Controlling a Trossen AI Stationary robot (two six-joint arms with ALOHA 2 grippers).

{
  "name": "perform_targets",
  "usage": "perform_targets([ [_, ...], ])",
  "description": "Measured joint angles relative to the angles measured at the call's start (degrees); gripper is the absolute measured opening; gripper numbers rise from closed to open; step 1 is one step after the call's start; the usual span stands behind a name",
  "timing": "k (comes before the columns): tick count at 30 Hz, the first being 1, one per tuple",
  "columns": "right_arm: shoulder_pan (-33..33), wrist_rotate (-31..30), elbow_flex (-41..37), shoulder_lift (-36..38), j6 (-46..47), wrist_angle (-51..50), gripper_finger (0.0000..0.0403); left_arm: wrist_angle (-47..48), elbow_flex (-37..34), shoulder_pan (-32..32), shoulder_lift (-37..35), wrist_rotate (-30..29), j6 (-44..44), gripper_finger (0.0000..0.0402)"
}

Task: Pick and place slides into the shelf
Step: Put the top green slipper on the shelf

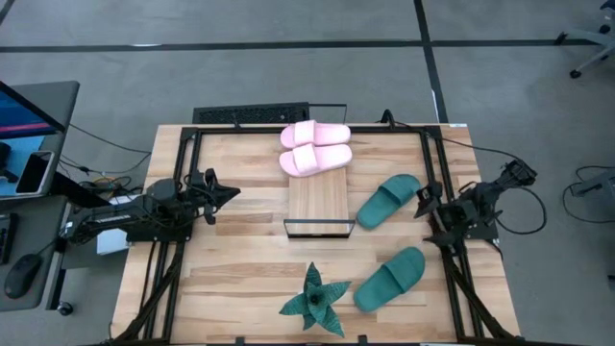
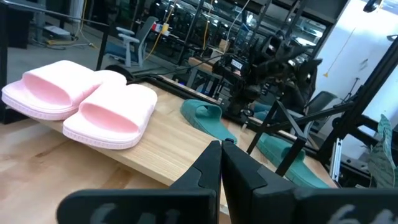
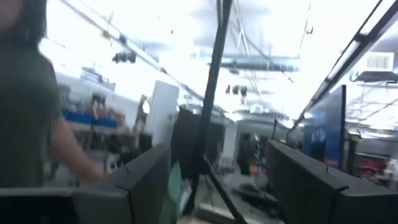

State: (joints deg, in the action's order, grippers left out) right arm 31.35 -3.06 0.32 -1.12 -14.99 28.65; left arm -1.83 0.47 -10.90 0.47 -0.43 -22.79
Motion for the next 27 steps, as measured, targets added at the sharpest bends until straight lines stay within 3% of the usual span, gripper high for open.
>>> perform_targets([
  [5,0.7,2.0,0.0,0.0,7.6,8.1,0.0254,0.0,0.0,0.0,0.0,0.0,-0.6,0.0000],
  [17,0.7,-0.2,1.0,0.0,15.0,23.8,0.0254,0.0,0.0,0.0,0.0,0.0,0.0,0.0000],
  [20,0.8,-5.1,3.3,0.0,15.9,22.7,0.0254,0.0,0.0,0.0,0.0,0.0,-0.3,0.0000],
  [23,0.8,-13.8,6.2,0.0,13.6,15.4,0.0254,0.0,0.0,0.0,0.0,0.0,-0.4,0.0000],
  [27,0.8,-33.5,12.4,0.0,7.9,-0.1,0.0254,0.0,0.0,0.0,0.0,0.0,-0.5,0.0000],
])
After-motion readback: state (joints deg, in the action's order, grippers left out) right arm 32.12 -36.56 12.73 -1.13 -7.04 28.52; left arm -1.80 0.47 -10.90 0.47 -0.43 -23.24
